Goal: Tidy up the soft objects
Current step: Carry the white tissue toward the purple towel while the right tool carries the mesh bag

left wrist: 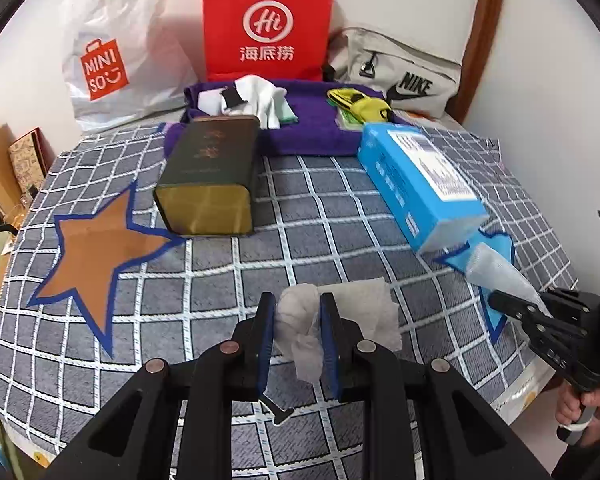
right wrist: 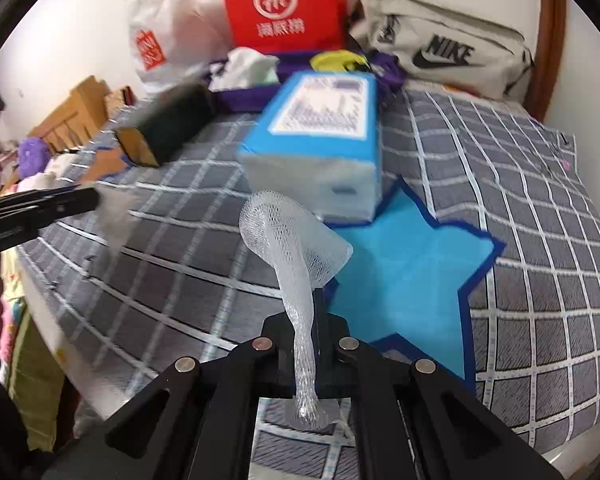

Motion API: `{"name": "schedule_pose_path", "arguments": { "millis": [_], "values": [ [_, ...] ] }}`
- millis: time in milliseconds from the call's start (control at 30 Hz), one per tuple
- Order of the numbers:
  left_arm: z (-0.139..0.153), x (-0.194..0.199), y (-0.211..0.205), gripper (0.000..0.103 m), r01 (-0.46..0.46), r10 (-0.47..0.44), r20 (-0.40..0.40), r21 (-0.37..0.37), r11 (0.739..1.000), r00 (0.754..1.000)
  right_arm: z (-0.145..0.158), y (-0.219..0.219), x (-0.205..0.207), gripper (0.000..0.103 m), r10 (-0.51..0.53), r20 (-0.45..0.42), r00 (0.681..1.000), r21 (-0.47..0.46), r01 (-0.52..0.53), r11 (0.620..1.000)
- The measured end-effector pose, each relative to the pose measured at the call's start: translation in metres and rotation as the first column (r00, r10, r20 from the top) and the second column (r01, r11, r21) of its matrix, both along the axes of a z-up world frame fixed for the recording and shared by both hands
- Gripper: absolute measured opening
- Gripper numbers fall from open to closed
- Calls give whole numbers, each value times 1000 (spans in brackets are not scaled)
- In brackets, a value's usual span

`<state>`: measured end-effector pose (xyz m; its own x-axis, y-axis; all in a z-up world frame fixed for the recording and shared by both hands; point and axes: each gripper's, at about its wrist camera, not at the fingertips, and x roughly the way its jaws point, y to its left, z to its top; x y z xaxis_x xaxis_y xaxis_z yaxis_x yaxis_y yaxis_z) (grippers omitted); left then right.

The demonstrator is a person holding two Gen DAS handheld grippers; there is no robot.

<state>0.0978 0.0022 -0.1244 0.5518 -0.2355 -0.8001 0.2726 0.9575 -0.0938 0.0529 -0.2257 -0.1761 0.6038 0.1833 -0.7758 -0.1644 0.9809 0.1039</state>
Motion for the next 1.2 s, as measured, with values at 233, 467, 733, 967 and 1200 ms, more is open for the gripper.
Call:
{"name": "schedule_pose_path", "arguments": {
  "millis": [233, 467, 733, 967, 1200],
  "values": [
    [21, 8, 8, 21, -36, 37, 34, -31, 999, 999, 39, 7, 0, 4, 33, 71, 997, 19, -34, 999],
    [44, 19, 14, 21, -68, 70, 66, -42, 997, 995, 69, 3, 10, 4, 27, 105, 994, 51, -32, 998],
    [66, 34, 17, 21, -94, 99, 94, -51, 994, 991, 99, 4, 31, 4, 44, 147, 988, 48, -51, 998],
    [80, 55, 16, 21, -105, 109, 105, -44, 993, 988, 115, 4, 59, 4, 49, 161, 986, 58, -59, 997],
    [83, 82, 19, 21, -121, 127, 89, -63, 991, 988, 127, 1, 92, 5, 47, 168, 985, 69, -59, 996]
  ]
}}
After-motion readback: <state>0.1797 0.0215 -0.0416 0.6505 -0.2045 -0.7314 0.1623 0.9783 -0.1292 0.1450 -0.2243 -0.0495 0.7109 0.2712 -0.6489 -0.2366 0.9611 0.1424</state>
